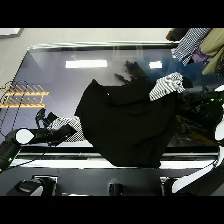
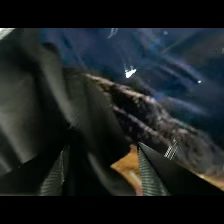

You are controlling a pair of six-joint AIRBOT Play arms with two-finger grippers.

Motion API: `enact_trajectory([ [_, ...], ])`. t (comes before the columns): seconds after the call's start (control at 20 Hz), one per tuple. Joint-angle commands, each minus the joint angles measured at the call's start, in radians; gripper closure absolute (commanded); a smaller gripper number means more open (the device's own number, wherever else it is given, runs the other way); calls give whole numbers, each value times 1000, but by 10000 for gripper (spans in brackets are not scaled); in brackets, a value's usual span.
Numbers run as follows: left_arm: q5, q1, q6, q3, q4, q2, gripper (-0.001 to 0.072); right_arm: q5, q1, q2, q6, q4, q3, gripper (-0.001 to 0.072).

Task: Fold the clothes and pants, and hang the long-sleeved shirts on hangers.

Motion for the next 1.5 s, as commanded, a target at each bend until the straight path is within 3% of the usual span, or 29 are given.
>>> enact_trajectory([
  [0.0, 0, 0, 2, -1, 0, -1, 5, -2, 8, -18, 16, 7, -6, 374],
  [0.1, 3, 0, 2, -1, 0, -1, 5, 34, 8, -16, -1, 8, -6, 675],
  [0.2, 7, 0, 3, -1, 0, -1, 4, 85, 7, 6, -6, -8, -6, 678],
  [0.3, 8, -5, 2, -4, -8, -1, 4, 149, 7, 62, -5, -126, -6, 679],
  [0.4, 7, -36, 2, -21, -27, -7, 4, 180, -14, 126, 62, -212, -15, 679],
  [0.5, 15, -98, 2, -44, -56, -27, 4, 204, -40, 193, 58, -239, -48, 679],
  [0.8, 267, -323, 2, -75, -213, -162, 4, 201, -42, 352, 58, -260, -286, 678],
  [1.05, 410, -348, 2, -72, -271, -277, 9, 161, -42, 447, 58, -265, -407, 678],
  [1.1, 447, -347, 3, -72, -294, -283, 111, 161, -42, 452, 57, -265, -410, 678],
  [1.15, 479, -347, 3, -72, -311, -284, 324, 163, -42, 457, 57, -265, -412, 678],
  [1.2, 504, -347, 3, -64, -315, -283, 654, 163, -42, 462, 57, -265, -412, 678],
  [1.45, 558, -225, 76, 113, -293, -323, 683, 157, -42, 507, 42, -255, -451, 679],
])
